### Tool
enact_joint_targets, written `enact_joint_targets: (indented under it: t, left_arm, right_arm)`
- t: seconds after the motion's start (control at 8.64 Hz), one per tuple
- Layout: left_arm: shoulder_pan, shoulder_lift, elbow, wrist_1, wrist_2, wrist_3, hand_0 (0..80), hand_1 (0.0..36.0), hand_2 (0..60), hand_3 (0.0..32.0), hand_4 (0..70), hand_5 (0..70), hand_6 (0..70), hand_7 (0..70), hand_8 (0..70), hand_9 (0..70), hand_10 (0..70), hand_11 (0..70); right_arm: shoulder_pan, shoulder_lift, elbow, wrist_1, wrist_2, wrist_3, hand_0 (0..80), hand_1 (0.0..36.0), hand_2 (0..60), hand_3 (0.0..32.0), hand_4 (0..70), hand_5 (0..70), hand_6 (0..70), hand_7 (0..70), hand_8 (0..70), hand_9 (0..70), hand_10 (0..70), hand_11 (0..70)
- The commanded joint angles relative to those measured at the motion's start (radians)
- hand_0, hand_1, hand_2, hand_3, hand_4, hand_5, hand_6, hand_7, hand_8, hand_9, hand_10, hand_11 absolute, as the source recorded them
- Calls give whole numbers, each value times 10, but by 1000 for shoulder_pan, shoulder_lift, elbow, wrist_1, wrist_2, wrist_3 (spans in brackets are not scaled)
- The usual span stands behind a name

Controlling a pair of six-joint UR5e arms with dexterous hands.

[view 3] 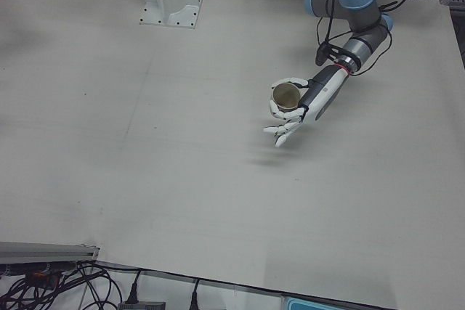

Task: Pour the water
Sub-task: 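Move the right-held cup over the left-held cup and tilt it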

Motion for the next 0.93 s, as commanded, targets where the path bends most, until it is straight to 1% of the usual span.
enact_joint_targets:
  t: [0.0, 0.12, 0.23, 0.35, 0.46, 0.58, 0.69, 0.81]
  left_arm:
    - [46, -318, -6, 299, 91, 35, 800, 360, 600, 0, 700, 700, 181, 229, 47, 49, 71, 130]
    - [74, -418, 3, 388, 91, 37, 800, 360, 600, 0, 700, 700, 181, 228, 46, 48, 71, 130]
    - [89, -491, 14, 447, 91, 38, 800, 360, 600, 0, 700, 700, 178, 226, 47, 48, 71, 129]
    - [91, -534, 30, 469, 90, 37, 800, 360, 600, 0, 700, 700, 178, 224, 46, 46, 70, 127]
    - [91, -557, 34, 492, 91, 35, 800, 360, 600, 0, 700, 700, 177, 222, 44, 43, 69, 125]
    - [91, -560, 37, 492, 90, 31, 800, 360, 600, 0, 700, 700, 177, 222, 43, 42, 67, 122]
    - [91, -562, 37, 492, 90, 28, 800, 360, 600, 0, 700, 700, 177, 223, 42, 41, 66, 121]
    - [89, -560, 35, 492, 90, 25, 800, 360, 600, 0, 700, 700, 178, 224, 43, 41, 67, 122]
  right_arm:
    - [-44, 413, -195, -38, 56, -279, 800, 360, 600, 0, 700, 700, 700, 700, 480, 576, 357, 536]
    - [-107, 538, -289, -38, 60, -423, 800, 360, 600, 0, 700, 700, 700, 700, 489, 592, 356, 534]
    - [-180, 618, -356, -37, 97, -541, 800, 360, 600, 0, 700, 700, 700, 700, 484, 587, 348, 524]
    - [-265, 645, -389, -35, 140, -638, 800, 360, 600, 0, 700, 700, 700, 700, 478, 582, 346, 521]
    - [-345, 645, -395, -35, 152, -724, 800, 360, 600, 0, 700, 700, 700, 700, 468, 571, 343, 518]
    - [-420, 630, -396, -35, 195, -781, 800, 360, 600, 0, 700, 700, 700, 700, 456, 560, 343, 518]
    - [-460, 599, -396, -34, 221, -794, 800, 360, 600, 0, 700, 700, 700, 700, 448, 549, 333, 507]
    - [-463, 587, -392, -34, 233, -796, 800, 360, 600, 0, 700, 700, 700, 700, 435, 533, 317, 487]
